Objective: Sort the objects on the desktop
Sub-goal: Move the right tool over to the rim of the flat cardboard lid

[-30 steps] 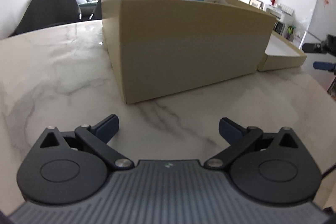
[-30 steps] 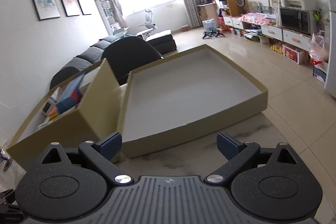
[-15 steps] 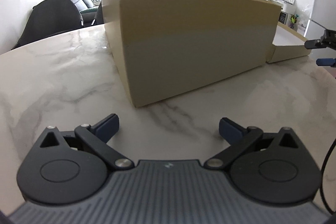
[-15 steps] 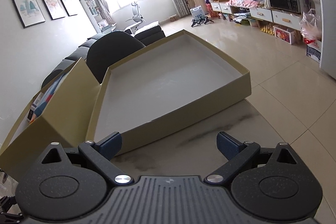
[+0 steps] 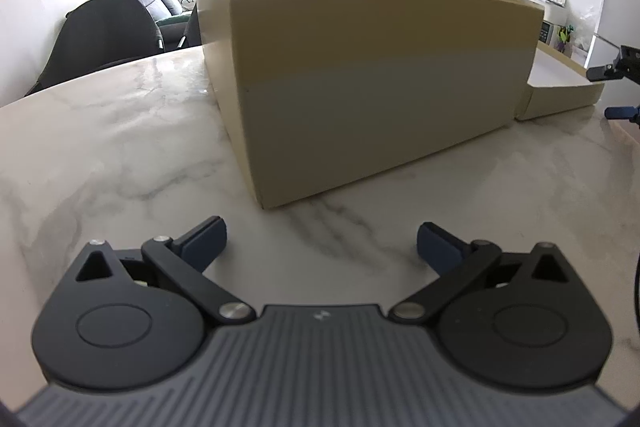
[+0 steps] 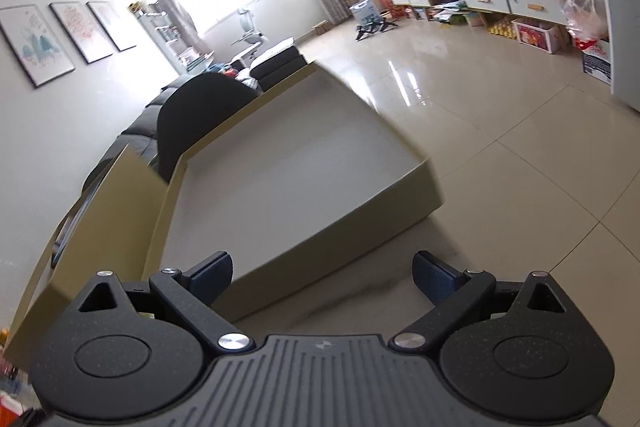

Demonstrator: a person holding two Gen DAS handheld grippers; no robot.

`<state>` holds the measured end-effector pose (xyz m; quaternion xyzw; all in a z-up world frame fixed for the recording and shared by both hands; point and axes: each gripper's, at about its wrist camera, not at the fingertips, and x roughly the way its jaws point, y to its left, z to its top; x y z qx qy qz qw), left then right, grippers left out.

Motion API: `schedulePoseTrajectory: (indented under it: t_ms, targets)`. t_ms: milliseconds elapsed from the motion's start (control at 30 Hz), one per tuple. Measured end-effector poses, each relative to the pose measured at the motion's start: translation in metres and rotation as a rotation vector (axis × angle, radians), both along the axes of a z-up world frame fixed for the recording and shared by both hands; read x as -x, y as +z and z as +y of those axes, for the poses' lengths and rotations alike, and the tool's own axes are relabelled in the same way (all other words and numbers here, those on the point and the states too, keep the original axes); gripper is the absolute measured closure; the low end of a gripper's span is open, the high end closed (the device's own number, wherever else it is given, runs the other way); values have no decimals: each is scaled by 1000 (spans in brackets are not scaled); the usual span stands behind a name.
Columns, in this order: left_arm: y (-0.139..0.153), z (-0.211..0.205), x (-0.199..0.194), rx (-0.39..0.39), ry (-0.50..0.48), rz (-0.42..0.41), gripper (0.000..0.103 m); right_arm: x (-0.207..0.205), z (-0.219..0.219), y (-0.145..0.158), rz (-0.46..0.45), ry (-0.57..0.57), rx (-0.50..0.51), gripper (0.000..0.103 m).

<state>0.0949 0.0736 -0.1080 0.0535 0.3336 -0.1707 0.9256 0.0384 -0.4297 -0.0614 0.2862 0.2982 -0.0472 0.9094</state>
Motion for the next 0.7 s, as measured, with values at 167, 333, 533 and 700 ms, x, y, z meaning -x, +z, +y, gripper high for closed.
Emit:
schedulePoseTrajectory:
  t_ms: [167,333,533,700]
  targets:
    - [0,-1,-1,-1,10,0,0,-3,-23,-2,8,-64,-27,10]
    - [0,-2,-2,-1,19,0,0,-9,-38,-16,25,-85,-120,23]
    - [0,-2,-2,-1,22,-1,0,-7,-50,-25,-1,-119,-212,34]
    - [0,-3,-1,-1,43,-1,0,4,-63,-21,-37,-142,-246,50]
